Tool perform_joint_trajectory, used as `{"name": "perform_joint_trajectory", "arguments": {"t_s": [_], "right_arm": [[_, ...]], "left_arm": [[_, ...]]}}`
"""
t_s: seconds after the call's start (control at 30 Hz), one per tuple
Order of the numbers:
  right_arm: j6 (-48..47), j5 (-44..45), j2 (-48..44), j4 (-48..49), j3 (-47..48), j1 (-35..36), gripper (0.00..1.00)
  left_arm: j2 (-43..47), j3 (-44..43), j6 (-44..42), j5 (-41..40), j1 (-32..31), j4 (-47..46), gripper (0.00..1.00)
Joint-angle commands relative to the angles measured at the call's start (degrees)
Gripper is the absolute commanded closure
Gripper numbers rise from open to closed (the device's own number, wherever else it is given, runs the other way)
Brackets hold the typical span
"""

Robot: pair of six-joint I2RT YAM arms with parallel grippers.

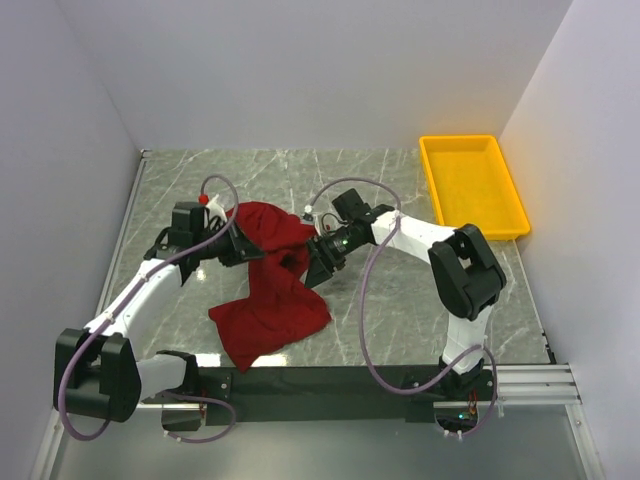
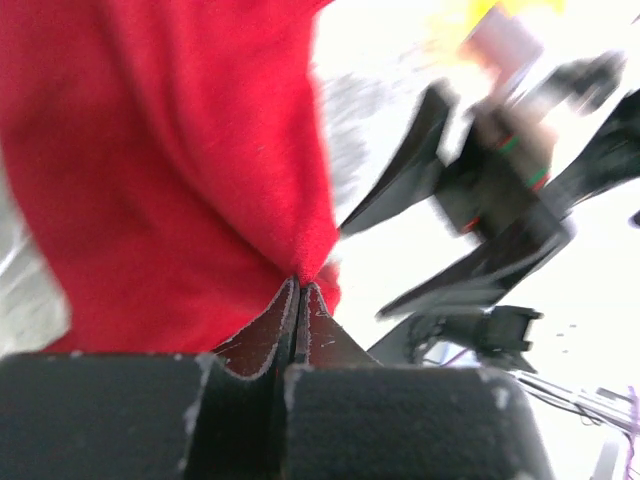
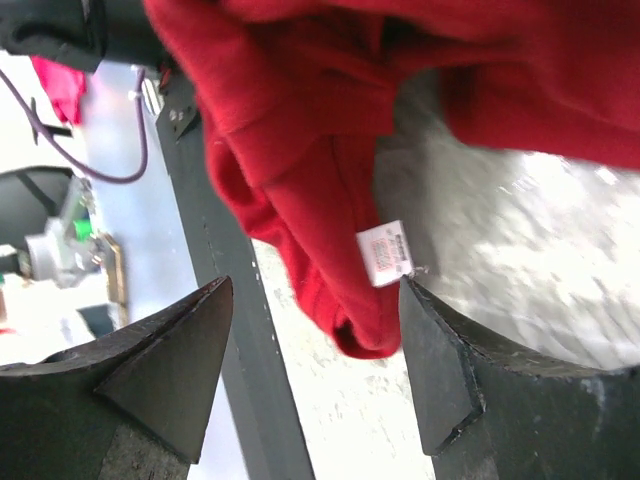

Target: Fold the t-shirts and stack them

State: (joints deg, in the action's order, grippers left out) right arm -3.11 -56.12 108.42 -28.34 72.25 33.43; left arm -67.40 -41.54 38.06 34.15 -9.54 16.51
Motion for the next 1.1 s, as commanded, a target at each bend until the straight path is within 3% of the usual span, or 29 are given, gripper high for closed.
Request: {"name": "perform_joint_trajectory", "arguments": {"t_s": [0.0, 0.2, 0.3, 0.4, 0.43, 0.5, 0.67, 0.8, 0.9, 1.0, 1.07], "right_arm": [[-4.6, -1.1, -4.2, -0.1, 0.3, 3.8, 0.26], [0.4, 4.7, -1.9, 4.4, 2.5, 6.5, 0.27], [2.6, 7.2, -1.3, 6.4, 3.6, 6.7, 0.33], [3.0, 7.2, -0.4, 6.1, 5.3, 6.9, 0.54], [2.8, 7.3, -0.5, 5.8, 5.4, 6.9, 0.74], [2.0, 8.8, -1.8, 5.5, 5.1, 6.5, 1.00], [-3.2, 14.4, -9.3, 0.1, 9.5, -0.5, 1.00], [-17.0, 21.3, -16.2, -12.1, 19.5, -4.6, 1.00], [-24.7, 25.2, -20.3, -17.2, 22.4, -2.4, 1.00], [-28.7, 27.5, -23.4, -19.2, 17.0, 4.7, 1.00], [-28.8, 27.6, -24.9, -18.1, 8.2, 10.8, 1.00]], "left_arm": [[-0.1, -6.4, 1.8, 6.1, 0.5, -6.2, 1.00], [0.1, -9.6, 4.7, 9.2, 0.8, -8.5, 0.99], [0.3, -9.7, 5.1, 9.4, 1.0, -8.5, 1.00], [0.9, -9.0, 5.4, 8.9, 1.5, -8.7, 1.00], [1.6, -8.7, 5.8, 8.9, 1.7, -8.9, 1.00], [2.2, -8.0, 6.9, 8.8, 2.3, -9.9, 1.00], [3.3, -8.4, 9.5, 5.0, 2.9, -9.0, 1.00], [3.8, -6.6, 13.7, 4.7, 3.0, -13.9, 1.00], [3.9, -5.1, 16.0, 6.4, 2.9, -16.1, 0.99], [4.9, -3.3, 14.1, 6.2, 2.9, -14.0, 0.99], [5.3, -1.0, 11.3, 5.7, 2.9, -9.3, 0.99]]}}
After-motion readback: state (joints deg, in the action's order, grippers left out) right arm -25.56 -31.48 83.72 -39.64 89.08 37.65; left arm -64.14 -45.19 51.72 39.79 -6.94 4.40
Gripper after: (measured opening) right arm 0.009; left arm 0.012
